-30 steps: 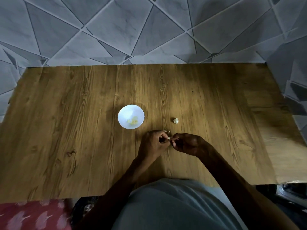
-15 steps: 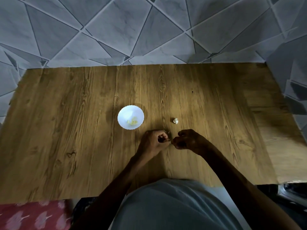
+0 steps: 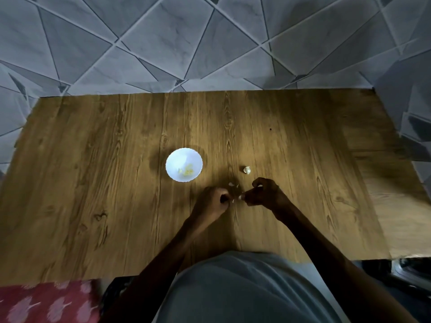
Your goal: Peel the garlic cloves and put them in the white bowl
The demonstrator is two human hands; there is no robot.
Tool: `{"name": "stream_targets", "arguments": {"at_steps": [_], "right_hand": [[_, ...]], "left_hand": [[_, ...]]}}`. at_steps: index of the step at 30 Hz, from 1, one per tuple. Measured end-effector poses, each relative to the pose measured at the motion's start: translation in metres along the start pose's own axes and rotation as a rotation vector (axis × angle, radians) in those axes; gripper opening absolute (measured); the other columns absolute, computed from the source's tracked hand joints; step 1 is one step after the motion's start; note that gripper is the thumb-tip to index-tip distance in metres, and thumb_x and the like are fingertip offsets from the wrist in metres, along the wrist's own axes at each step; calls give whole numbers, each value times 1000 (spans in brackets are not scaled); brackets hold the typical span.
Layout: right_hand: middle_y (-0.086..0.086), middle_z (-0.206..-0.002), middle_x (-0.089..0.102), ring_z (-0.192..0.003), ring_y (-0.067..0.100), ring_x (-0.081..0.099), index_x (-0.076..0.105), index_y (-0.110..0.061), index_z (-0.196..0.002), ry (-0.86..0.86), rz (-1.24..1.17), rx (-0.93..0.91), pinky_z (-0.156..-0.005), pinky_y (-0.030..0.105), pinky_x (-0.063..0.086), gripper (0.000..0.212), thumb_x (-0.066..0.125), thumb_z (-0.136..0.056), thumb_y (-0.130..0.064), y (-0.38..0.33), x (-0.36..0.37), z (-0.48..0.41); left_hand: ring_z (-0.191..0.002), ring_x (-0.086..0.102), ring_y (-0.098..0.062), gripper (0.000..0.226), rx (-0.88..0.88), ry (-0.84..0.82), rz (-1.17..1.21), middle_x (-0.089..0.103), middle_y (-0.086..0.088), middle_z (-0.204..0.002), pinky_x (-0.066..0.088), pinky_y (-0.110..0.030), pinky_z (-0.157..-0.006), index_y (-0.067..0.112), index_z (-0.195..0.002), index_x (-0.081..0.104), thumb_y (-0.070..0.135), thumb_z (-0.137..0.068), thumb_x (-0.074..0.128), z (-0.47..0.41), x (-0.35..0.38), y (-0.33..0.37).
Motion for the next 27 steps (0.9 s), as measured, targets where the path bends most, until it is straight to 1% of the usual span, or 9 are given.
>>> {"name": "stream_targets", "arguments": {"at_steps": [2,4,6,9,11,15,19,23,27], "right_hand": [[22,-94,73,-82,25,73,49,8,-115,-20,-72,9,-70,30,60,27,61,-90,5,1,1,1],[20,-93,73,-81,25,72,50,4,-109,-68,-139,0,-71,29,60,23,60,-89,7,2,2,4],[23,-100,70,-88,23,71,54,1,-106,-127,-122,-28,-77,29,59,22,60,-87,10,2,5,5],[30,-113,64,-99,23,66,57,2,-108,-169,-70,-10,-83,30,58,29,63,-83,15,6,7,5],[24,-111,66,-106,22,63,61,-5,-100,-221,-55,-25,-88,30,57,27,62,-83,16,3,12,7],[7,-92,74,-95,16,68,60,-1,-97,-258,-162,-11,-85,25,55,26,54,-83,20,0,15,10],[19,-94,70,-89,22,69,58,-1,-94,-239,-258,50,-82,26,57,25,55,-84,21,-1,15,8],[15,-97,69,-92,21,66,60,-5,-93,-238,-177,85,-87,28,55,23,61,-84,16,-3,19,8],[16,-96,68,-80,15,69,56,-3,-99,-183,-180,148,-72,24,57,24,63,-84,14,-1,17,7]], "left_hand": [[-75,60,6,10,33,5,103,69,11,-85,40,-11,-66,18,-91,73,11,-85,69,-1,-2,5],[-79,60,9,16,72,-23,189,68,14,-90,41,-5,-68,17,-98,69,9,-84,72,-1,-2,13],[-81,61,7,22,102,-62,228,67,16,-91,43,-5,-70,19,-102,67,8,-83,72,-1,0,19],[-78,60,4,20,143,-73,224,63,19,-85,41,-7,-67,21,-96,64,6,-84,71,-2,0,26],[-72,59,2,21,150,-71,245,62,18,-79,41,-11,-65,23,-89,62,4,-84,69,-2,-1,28],[-69,60,-3,16,157,-85,287,63,12,-77,47,-20,-63,20,-90,60,6,-87,67,-4,-2,28],[-73,64,-10,13,176,-103,315,64,8,-82,53,-27,-65,14,-93,59,4,-89,65,-5,-2,28],[-68,59,-7,13,186,-130,299,64,-2,-79,50,-26,-66,12,-89,55,1,-89,63,-6,0,29],[-64,53,-2,16,185,-150,297,61,-8,-76,43,-17,-63,10,-84,52,-3,-89,60,-4,1,31]]}}
Point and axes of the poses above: each hand's wrist, its own z-axis away from the middle knuckle, its own x-axis out of the palm, y = z × x, the point moved 10 cm from there along -z, towards the middle knuckle
